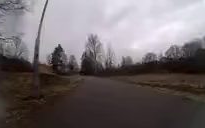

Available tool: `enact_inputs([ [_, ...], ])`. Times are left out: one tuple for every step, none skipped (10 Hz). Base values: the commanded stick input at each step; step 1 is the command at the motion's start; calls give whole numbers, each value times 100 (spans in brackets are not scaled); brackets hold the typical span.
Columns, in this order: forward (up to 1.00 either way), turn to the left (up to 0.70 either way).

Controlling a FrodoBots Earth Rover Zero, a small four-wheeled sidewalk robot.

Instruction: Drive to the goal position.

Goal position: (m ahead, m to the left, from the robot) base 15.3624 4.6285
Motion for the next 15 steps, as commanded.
enact_inputs([
  [70,0],
  [70,0],
  [70,0],
  [70,0],
  [70,16],
  [70,27],
  [70,0],
  [70,0],
  [70,0],
  [70,0],
  [70,0],
  [70,0],
  [70,0],
  [70,0],
  [70,0],
])
